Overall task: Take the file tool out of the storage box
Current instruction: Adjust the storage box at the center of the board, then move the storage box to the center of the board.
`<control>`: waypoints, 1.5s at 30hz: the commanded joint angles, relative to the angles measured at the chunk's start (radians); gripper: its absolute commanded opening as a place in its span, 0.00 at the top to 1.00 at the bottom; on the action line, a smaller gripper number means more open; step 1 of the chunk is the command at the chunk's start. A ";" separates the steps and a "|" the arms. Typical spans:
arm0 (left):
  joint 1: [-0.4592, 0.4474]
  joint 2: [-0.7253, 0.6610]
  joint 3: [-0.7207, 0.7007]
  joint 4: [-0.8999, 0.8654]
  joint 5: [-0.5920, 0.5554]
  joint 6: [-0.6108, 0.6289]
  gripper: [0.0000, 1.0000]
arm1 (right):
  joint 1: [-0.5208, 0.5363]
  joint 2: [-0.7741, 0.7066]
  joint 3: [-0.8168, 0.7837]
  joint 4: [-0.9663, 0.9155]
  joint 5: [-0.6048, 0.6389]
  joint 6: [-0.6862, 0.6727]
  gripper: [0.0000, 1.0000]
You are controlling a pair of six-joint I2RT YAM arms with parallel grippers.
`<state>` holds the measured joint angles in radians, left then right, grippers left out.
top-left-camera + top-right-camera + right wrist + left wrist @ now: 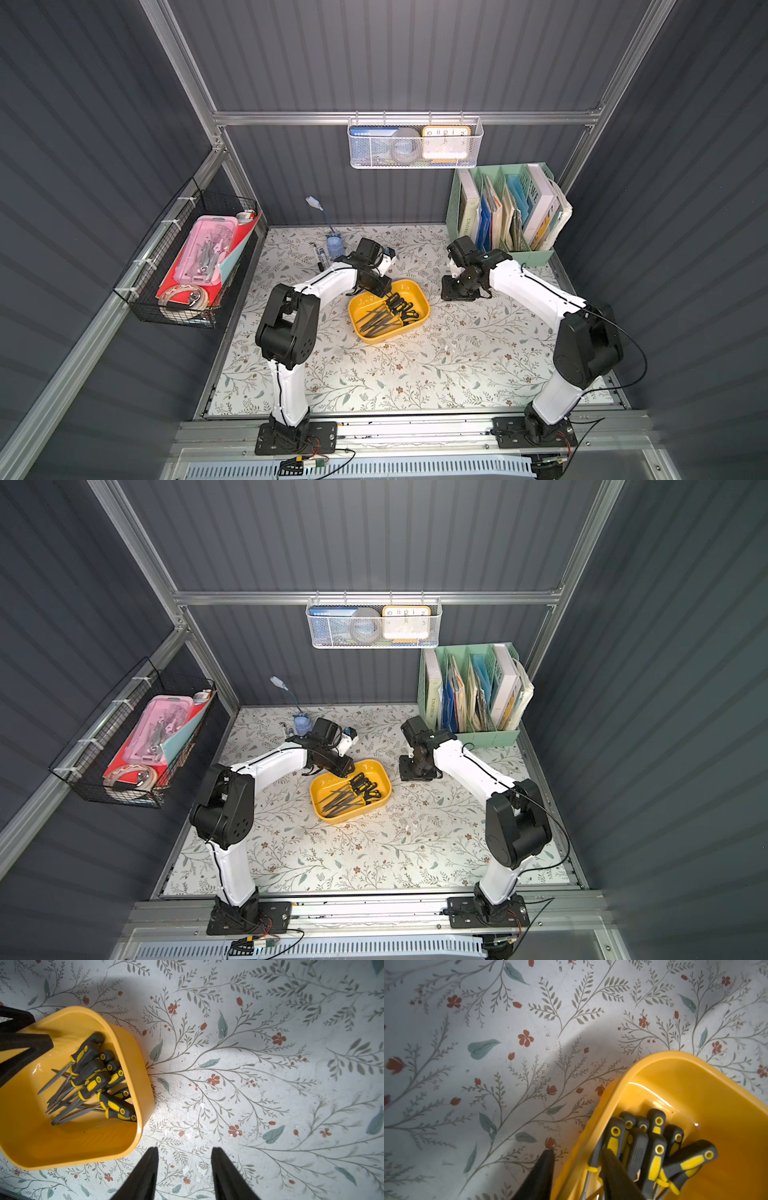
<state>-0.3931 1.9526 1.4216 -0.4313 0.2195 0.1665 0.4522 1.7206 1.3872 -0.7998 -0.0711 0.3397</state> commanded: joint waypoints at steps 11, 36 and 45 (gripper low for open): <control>-0.003 0.003 0.048 0.023 0.028 -0.124 0.89 | -0.004 -0.022 -0.002 -0.008 0.007 0.009 0.53; 0.017 -0.190 -0.015 0.147 -0.036 -0.375 0.45 | 0.103 0.124 0.116 -0.075 0.068 0.255 0.48; 0.038 -0.225 -0.065 0.167 -0.043 -0.374 0.44 | 0.145 0.225 0.162 -0.086 0.078 0.290 0.53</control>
<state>-0.3599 1.7634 1.3823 -0.2684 0.1848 -0.1982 0.5873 1.9312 1.5139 -0.8513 -0.0158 0.6037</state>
